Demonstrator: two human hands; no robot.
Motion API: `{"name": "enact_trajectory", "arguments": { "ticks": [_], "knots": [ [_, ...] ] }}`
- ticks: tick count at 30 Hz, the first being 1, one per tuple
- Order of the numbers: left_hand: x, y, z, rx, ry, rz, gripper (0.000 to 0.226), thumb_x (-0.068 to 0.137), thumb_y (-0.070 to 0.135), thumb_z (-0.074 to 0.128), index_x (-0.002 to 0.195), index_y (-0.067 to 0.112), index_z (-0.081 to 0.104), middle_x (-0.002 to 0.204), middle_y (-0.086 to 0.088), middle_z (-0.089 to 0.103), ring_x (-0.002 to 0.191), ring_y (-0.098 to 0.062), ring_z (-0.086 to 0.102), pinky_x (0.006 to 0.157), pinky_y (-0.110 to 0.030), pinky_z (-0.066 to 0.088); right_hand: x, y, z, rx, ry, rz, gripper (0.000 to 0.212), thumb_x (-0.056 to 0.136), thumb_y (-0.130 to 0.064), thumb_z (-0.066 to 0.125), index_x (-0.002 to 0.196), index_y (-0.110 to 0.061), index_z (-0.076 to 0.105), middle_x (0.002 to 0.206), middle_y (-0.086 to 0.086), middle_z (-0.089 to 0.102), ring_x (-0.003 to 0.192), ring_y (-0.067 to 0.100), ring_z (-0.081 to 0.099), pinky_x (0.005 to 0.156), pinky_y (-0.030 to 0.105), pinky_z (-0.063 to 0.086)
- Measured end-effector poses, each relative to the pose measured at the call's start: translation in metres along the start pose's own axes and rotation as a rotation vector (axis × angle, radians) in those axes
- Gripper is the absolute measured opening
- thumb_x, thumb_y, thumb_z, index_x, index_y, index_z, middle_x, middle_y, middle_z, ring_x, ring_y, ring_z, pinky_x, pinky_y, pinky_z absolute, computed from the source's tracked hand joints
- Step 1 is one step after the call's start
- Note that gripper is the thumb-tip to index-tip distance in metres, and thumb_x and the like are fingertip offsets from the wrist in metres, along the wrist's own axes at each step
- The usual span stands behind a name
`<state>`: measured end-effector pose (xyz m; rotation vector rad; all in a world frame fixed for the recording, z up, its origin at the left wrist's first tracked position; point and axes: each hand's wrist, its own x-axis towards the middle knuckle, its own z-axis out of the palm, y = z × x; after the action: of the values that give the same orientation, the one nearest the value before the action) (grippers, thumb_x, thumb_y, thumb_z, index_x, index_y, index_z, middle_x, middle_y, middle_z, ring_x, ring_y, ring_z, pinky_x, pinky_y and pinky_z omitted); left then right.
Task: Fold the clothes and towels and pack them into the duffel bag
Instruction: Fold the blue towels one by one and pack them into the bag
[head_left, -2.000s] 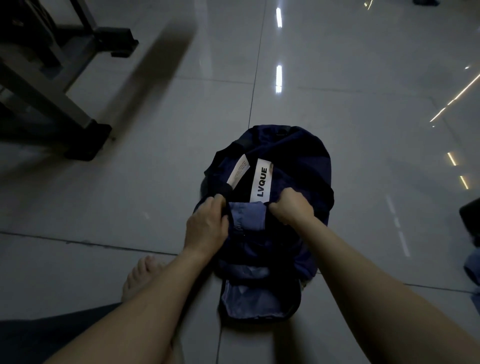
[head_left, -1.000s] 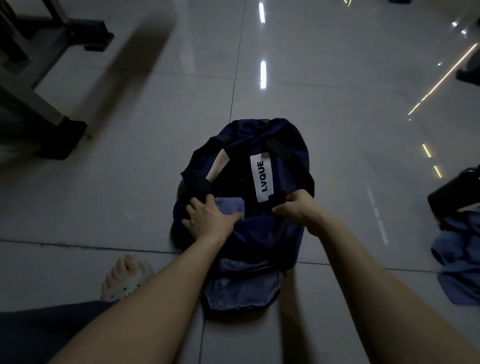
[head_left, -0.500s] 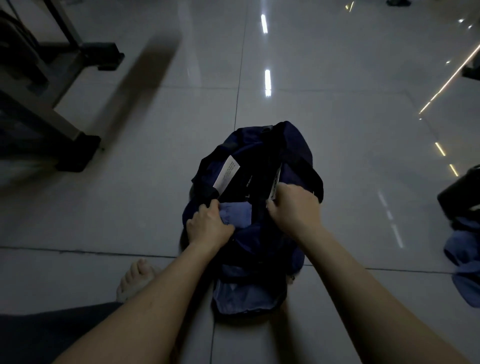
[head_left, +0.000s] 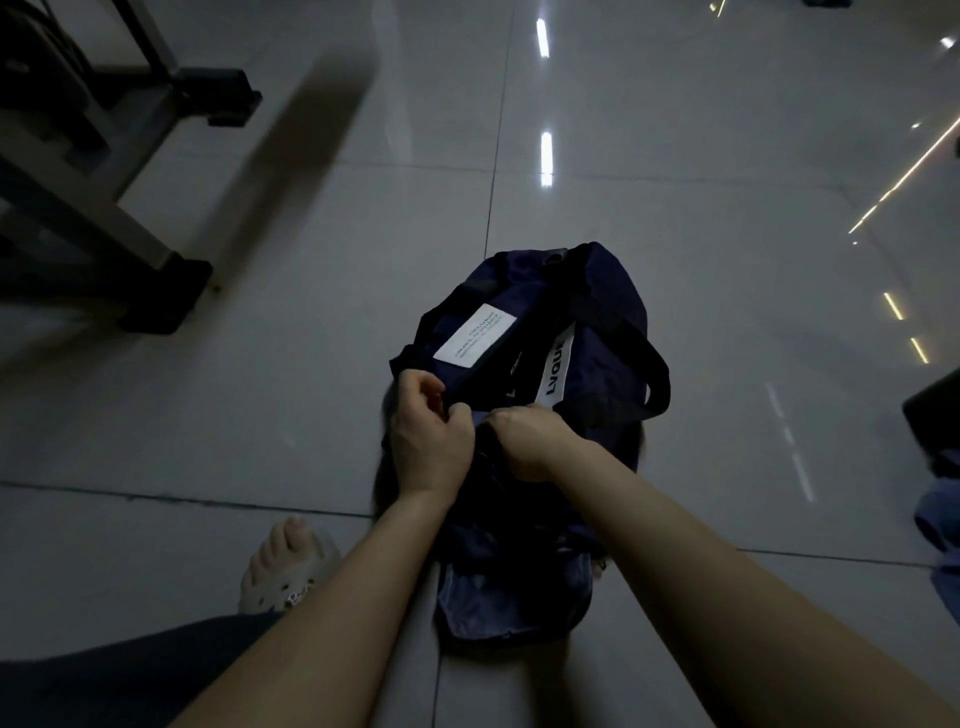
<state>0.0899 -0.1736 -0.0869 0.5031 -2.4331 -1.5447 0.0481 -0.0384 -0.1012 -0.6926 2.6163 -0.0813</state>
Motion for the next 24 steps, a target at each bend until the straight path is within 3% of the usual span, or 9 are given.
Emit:
{"name": "enact_trajectory", "arguments": {
  "ticks": [2, 4, 6, 9, 12, 14, 18, 22, 24],
  "knots": [
    [0.000, -0.016, 0.001, 0.206, -0.187, -0.036, 0.020, 0.086, 0.012, 0.060, 0.105, 0.016, 0.056, 0.088, 0.001, 0.061, 0.081, -0.021, 0.061, 0.072, -0.033, 0.050, -0.005, 0.003, -0.003, -0.004, 0.034, 0.002, 0.028, 0.095, -0.023, 0.052, 0.119, -0.015, 0.063, 0.124, 0.006, 0.064, 0.113, 0.028, 0.060, 0.099, 0.039, 0.040],
    [-0.002, -0.039, -0.002, 0.379, -0.367, -0.111, 0.029, 0.093, 0.017, 0.056, 0.122, 0.017, 0.060, 0.106, -0.003, 0.066, 0.101, -0.027, 0.064, 0.084, -0.037, 0.052, -0.016, 0.004, -0.008, 0.002, 0.128, 0.020, 0.023, 0.088, -0.015, 0.051, 0.106, -0.012, 0.064, 0.117, 0.007, 0.066, 0.110, 0.029, 0.060, 0.106, 0.039, 0.036],
    [-0.002, -0.051, -0.002, 0.399, -0.398, -0.156, 0.037, 0.098, 0.015, 0.049, 0.134, 0.018, 0.058, 0.124, -0.009, 0.065, 0.111, -0.030, 0.061, 0.090, -0.038, 0.051, -0.028, 0.005, -0.014, -0.032, 0.196, 0.038, 0.009, 0.085, -0.011, 0.050, 0.088, -0.014, 0.058, 0.103, 0.007, 0.068, 0.102, 0.029, 0.061, 0.116, 0.041, 0.026],
    [0.003, -0.048, 0.003, 0.317, -0.317, -0.143, 0.044, 0.098, 0.007, 0.043, 0.138, 0.019, 0.057, 0.128, -0.014, 0.064, 0.110, -0.034, 0.061, 0.091, -0.041, 0.052, -0.043, 0.013, -0.015, -0.105, 0.237, 0.061, 0.009, 0.082, -0.010, 0.050, 0.078, -0.017, 0.055, 0.082, 0.004, 0.064, 0.091, 0.026, 0.061, 0.122, 0.044, 0.015],
    [0.000, -0.053, 0.005, 0.510, -0.211, 0.123, 0.052, 0.091, 0.004, 0.052, 0.141, 0.016, 0.056, 0.124, -0.014, 0.058, 0.112, -0.035, 0.053, 0.093, -0.045, 0.046, -0.057, 0.025, -0.007, -0.150, 0.265, 0.061, 0.018, 0.080, -0.014, 0.050, 0.086, -0.018, 0.067, 0.088, 0.001, 0.067, 0.096, 0.026, 0.060, 0.120, 0.048, 0.018],
    [-0.004, -0.060, 0.009, 0.737, -0.212, 0.218, 0.056, 0.092, 0.014, 0.059, 0.147, 0.021, 0.051, 0.131, -0.013, 0.052, 0.119, -0.033, 0.046, 0.098, -0.046, 0.037, -0.067, 0.028, 0.002, -0.175, 0.288, 0.043, 0.025, 0.081, -0.016, 0.050, 0.094, -0.018, 0.072, 0.093, 0.002, 0.067, 0.101, 0.027, 0.060, 0.118, 0.052, 0.021],
    [0.004, -0.052, 0.016, 0.969, -0.421, 0.111, 0.064, 0.097, 0.028, 0.054, 0.157, 0.029, 0.031, 0.148, -0.011, 0.037, 0.132, -0.032, 0.036, 0.107, -0.045, 0.032, -0.084, 0.030, 0.021, -0.207, 0.288, 0.047, 0.032, 0.084, -0.022, 0.048, 0.103, -0.020, 0.074, 0.107, 0.001, 0.069, 0.116, 0.026, 0.057, 0.119, 0.053, 0.019],
    [0.014, -0.022, 0.017, 1.008, -0.536, 0.010, 0.049, 0.095, 0.028, 0.054, 0.144, 0.024, 0.047, 0.144, -0.014, 0.040, 0.131, -0.035, 0.038, 0.106, -0.046, 0.035, -0.097, 0.032, 0.028, -0.211, 0.313, 0.059, 0.030, 0.088, -0.026, 0.054, 0.112, -0.020, 0.071, 0.121, 0.003, 0.067, 0.128, 0.028, 0.052, 0.119, 0.056, 0.020],
    [0.010, -0.003, 0.018, 0.933, -0.428, -0.011, 0.040, 0.096, 0.024, 0.052, 0.136, 0.020, 0.056, 0.139, -0.013, 0.047, 0.127, -0.033, 0.043, 0.104, -0.043, 0.037, -0.105, 0.033, 0.022, -0.187, 0.386, 0.060, 0.032, 0.084, -0.026, 0.063, 0.114, -0.019, 0.072, 0.124, 0.005, 0.067, 0.129, 0.029, 0.054, 0.116, 0.056, 0.028]
  ]
}}
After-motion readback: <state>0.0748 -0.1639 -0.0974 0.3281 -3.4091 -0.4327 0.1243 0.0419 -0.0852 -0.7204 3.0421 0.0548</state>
